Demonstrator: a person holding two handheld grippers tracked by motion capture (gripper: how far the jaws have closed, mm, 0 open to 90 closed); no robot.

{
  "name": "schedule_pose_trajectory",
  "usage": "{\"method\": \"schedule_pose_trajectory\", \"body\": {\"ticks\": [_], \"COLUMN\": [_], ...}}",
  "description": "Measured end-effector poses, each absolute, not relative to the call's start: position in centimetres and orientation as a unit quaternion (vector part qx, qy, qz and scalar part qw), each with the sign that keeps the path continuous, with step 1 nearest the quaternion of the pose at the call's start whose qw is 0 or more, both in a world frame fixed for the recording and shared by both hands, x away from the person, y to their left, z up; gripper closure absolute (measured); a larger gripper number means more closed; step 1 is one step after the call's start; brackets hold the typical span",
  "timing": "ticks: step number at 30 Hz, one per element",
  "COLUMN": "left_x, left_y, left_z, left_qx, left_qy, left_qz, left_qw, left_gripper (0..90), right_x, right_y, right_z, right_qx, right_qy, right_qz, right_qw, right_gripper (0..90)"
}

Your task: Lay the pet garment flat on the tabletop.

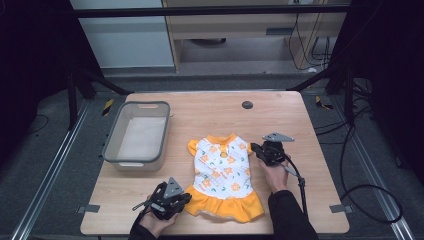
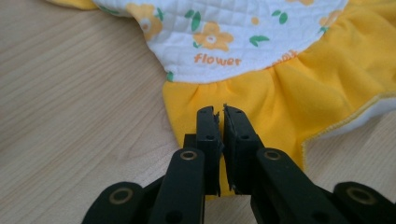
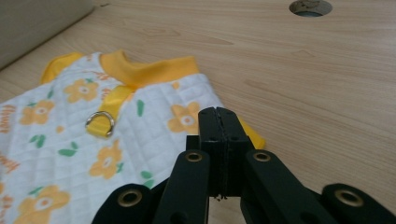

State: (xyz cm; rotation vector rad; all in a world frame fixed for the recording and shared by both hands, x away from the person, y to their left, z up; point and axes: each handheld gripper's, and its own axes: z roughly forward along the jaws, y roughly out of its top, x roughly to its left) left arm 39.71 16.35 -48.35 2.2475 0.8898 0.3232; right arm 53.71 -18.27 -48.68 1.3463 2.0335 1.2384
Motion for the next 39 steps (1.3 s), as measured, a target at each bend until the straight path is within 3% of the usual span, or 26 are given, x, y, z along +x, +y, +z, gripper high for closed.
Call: {"method": "schedule_pose_trajectory", "body": {"ticks": [12,21,30,39], "left_x": [38.7,39.0,38.9,38.9], "left_y": [15.5,16.6,16.4,16.4], "left_z": [-48.9,-48.8,-48.7,-48.7], "left_qx": [0.888,0.886,0.888,0.887], "left_qy": [0.317,0.329,0.328,0.329], "left_qz": [0.145,0.119,0.126,0.125], "left_qw": [0.299,0.304,0.299,0.299], "left_gripper": [87.1,89.1,88.7,88.4], "right_x": [55.4,56.6,54.8,54.2], "right_y": [-17.2,-18.4,-18.0,-17.4], "right_z": [-50.8,-50.8,-49.2,-50.7], "right_qx": [0.496,0.512,0.476,0.476], "right_qy": [0.747,0.74,0.747,0.769], "right_qz": [0.396,0.367,0.414,0.387], "right_qw": [0.196,0.235,0.211,0.178], "right_gripper": [90.0,90.0,90.0,90.0]}}
